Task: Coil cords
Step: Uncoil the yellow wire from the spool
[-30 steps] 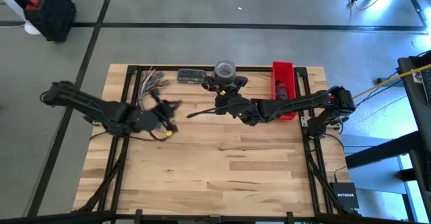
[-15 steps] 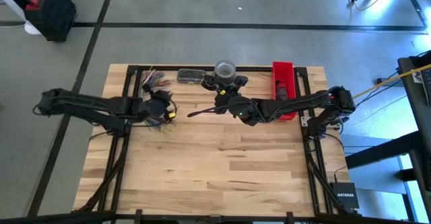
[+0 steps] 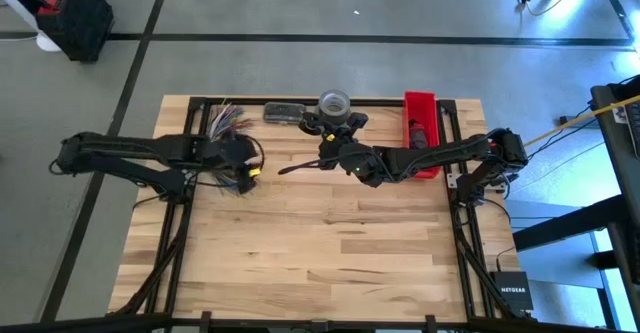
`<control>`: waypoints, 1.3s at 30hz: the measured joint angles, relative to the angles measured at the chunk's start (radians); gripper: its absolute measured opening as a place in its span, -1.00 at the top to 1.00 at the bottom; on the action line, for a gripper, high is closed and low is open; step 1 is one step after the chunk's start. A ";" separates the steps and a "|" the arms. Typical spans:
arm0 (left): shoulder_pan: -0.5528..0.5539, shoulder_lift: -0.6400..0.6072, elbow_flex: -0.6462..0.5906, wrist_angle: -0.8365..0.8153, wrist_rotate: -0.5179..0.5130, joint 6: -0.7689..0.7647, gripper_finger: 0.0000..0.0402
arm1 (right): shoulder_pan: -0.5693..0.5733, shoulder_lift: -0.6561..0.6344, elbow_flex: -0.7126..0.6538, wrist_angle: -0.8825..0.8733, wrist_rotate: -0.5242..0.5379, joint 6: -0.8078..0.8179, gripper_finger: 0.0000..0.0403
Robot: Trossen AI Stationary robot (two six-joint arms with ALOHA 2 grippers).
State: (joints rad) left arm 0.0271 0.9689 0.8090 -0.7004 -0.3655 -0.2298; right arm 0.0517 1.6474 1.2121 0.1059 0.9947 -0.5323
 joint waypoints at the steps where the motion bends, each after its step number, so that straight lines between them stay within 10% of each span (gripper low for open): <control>1: -0.013 -0.009 -0.005 0.059 -0.020 0.030 0.29 | 0.000 0.000 0.000 0.001 -0.010 0.001 1.00; 12: 0.009 0.061 -0.213 0.930 -0.063 0.291 0.29 | 0.000 0.000 0.000 0.026 -0.099 0.030 1.00; 28: 0.122 0.157 -0.221 1.108 0.060 0.252 0.30 | 0.000 0.000 0.001 0.055 -0.186 0.030 1.00; 39: 0.111 0.151 -0.221 1.101 0.059 0.321 0.96 | 0.000 0.000 0.001 0.056 -0.187 0.030 1.00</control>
State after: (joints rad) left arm 0.1377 1.1199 0.5884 0.4002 -0.3068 0.0912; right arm 0.0521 1.6470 1.2129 0.1616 0.8074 -0.5022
